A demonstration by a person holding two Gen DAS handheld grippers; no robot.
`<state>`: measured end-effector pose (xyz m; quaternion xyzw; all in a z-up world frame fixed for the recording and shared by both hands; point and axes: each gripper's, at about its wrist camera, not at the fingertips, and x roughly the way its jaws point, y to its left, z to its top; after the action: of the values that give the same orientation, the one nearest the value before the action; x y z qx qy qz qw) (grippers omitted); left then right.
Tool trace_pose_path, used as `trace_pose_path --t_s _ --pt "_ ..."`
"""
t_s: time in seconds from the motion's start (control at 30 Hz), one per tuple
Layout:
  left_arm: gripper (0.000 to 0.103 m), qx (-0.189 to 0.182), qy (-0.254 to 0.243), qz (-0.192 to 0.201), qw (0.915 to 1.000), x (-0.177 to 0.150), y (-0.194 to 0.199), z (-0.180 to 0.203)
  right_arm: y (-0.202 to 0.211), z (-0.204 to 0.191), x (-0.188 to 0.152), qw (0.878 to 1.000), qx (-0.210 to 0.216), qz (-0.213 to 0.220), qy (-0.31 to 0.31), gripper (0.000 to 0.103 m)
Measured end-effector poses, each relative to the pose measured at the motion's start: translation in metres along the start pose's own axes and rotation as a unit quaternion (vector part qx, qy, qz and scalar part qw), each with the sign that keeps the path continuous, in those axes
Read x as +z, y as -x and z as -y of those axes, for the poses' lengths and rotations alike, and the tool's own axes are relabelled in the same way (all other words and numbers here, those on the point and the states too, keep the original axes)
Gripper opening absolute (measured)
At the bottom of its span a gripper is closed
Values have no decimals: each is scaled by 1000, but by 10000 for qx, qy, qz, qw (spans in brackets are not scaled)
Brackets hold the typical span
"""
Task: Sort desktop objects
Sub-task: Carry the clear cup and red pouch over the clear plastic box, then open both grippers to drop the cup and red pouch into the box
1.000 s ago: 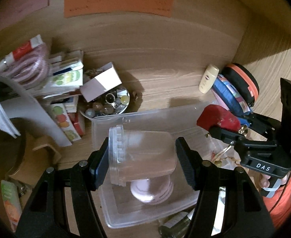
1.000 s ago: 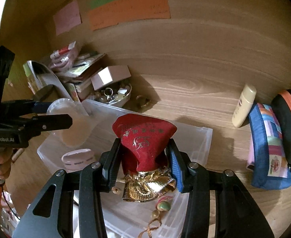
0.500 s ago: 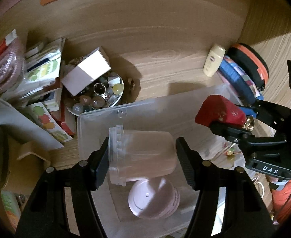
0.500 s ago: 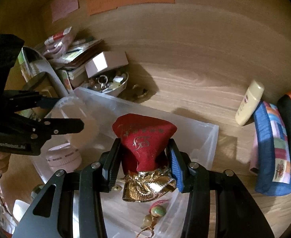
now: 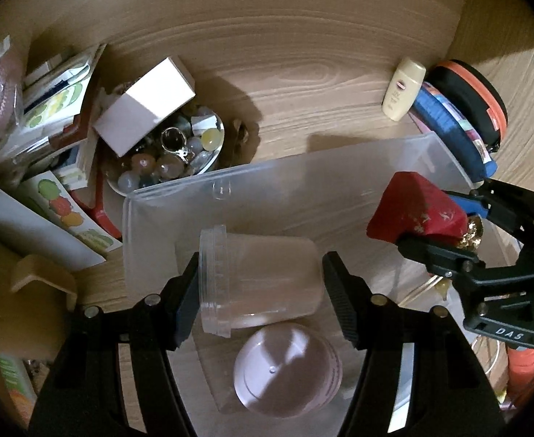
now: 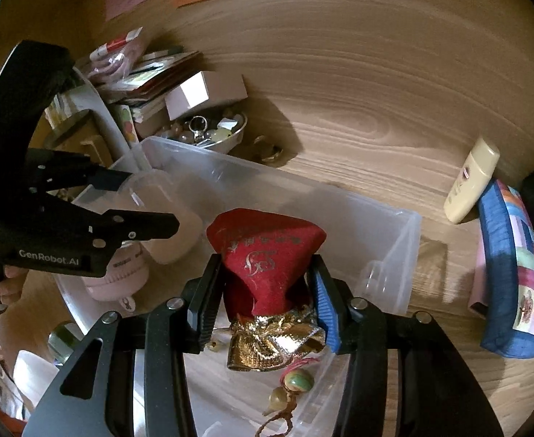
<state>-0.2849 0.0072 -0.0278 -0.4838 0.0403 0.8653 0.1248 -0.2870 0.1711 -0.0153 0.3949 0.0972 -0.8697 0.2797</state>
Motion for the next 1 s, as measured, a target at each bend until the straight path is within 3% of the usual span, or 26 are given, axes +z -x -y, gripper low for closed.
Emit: trace_pose_path --t_s 0.2,0.4,0.57,0.8,0.9,1.0 --pt "64 -11 -32 18 10000 1 -2 -2 2 0 -1 10000 -30 65 14 46" --pt "65 39 -41 56 10000 -2 -3 -1 4 -1 0 9998 -117 130 20 54" --pt "68 -72 55 56 9999 -4 -2 -4 7 -1 1 9996 -164 237 6 69" --pt "68 -160 129 144 9997 -6 6 -5 7 -2 2 9993 -201 302 -76 73" --pt "75 -147 101 259 9995 -6 14 -5 7 -2 2 9992 -201 327 -96 73" --pt "76 -109 118 360 9992 -6 21 -6 9 -3 1 9987 -264 425 -113 83"
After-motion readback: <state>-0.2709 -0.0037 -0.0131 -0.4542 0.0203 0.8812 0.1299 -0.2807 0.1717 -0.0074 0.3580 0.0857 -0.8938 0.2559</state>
